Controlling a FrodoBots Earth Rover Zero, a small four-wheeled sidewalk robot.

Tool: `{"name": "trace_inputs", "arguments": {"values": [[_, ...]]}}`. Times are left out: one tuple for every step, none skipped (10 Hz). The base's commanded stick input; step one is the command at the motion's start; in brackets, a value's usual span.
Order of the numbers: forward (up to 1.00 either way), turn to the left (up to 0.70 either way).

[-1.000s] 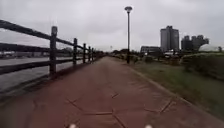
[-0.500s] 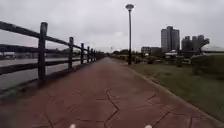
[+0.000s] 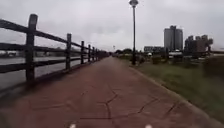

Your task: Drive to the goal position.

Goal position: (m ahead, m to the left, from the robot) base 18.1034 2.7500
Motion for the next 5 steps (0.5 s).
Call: {"name": "trace_inputs", "arguments": {"values": [[1.00, 0.00], [1.00, 0.00], [1.00, 0.00], [1.00, 0.00], [1.00, 0.00]]}}
